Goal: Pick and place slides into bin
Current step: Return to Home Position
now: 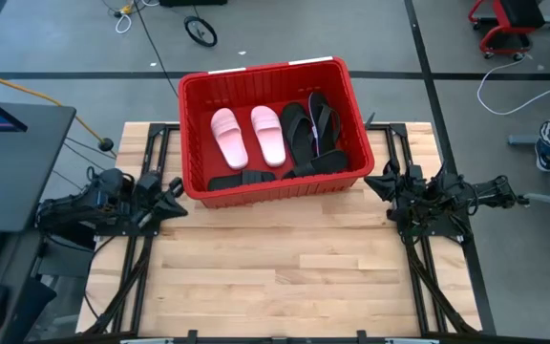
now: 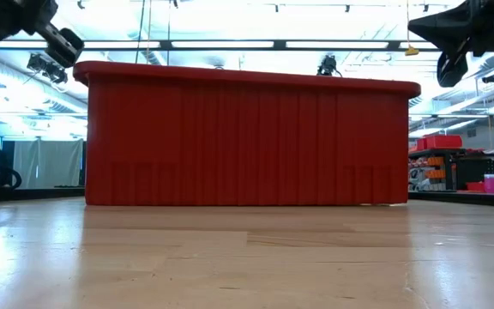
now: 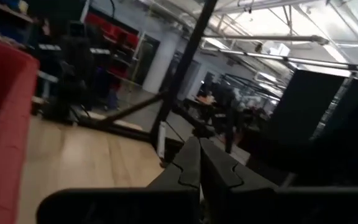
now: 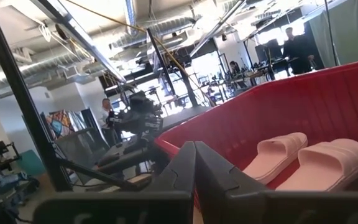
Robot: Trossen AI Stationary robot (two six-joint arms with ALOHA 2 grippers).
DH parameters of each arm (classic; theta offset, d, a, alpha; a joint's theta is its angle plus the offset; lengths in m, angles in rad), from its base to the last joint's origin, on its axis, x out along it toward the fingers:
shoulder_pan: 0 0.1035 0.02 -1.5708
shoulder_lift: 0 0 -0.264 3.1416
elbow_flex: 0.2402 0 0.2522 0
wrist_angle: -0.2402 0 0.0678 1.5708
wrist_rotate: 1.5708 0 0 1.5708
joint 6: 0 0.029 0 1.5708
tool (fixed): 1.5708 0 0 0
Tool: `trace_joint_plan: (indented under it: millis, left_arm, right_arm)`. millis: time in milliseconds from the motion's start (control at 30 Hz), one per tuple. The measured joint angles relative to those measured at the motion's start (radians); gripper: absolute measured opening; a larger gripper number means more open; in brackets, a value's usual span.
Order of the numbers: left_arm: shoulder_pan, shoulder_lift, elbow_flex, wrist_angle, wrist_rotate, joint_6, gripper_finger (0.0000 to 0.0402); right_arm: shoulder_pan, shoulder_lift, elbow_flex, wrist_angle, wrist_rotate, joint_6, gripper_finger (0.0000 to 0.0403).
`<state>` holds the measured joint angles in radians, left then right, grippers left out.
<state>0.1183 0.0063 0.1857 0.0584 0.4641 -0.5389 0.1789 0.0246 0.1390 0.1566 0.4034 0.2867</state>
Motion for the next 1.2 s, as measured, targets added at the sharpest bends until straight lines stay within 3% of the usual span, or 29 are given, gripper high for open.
trace_joint_plan:
  millis: [200,400,467,533,733,1033,1200]
  left_arm:
    - [-0.111,0.000,-0.001,0.000,0.028,0.000,0.0020]
    - [-0.234,0.000,-0.001,-0.010,0.246,-0.074,0.0008]
    - [-0.268,0.000,-0.001,-0.026,0.262,-0.079,0.0005]
    - [-0.294,0.000,-0.001,-0.047,0.215,-0.011,0.0004]
    - [-0.348,0.000,-0.004,-0.120,-0.133,0.103,0.0016]
    - [-0.438,0.000,-0.113,-0.072,-0.208,0.012,0.0004]
    - [-0.443,0.013,-0.157,-0.039,-0.229,-0.014,0.0019]
  right_arm:
    - [0.000,0.000,0.000,-0.063,0.000,-0.001,0.0016]
    - [0.000,0.000,0.000,-0.142,0.000,-0.001,0.0014]
    - [0.000,0.000,0.000,-0.143,0.000,-0.002,0.0014]
    - [0.000,0.000,0.000,-0.142,0.000,0.001,0.0014]
    - [0.000,0.000,0.000,-0.142,0.000,-0.009,0.0017]
    - [0.000,0.000,0.000,-0.154,0.000,-0.070,0.0014]
    - [0.000,0.000,0.000,-0.166,0.000,-0.087,0.0016]
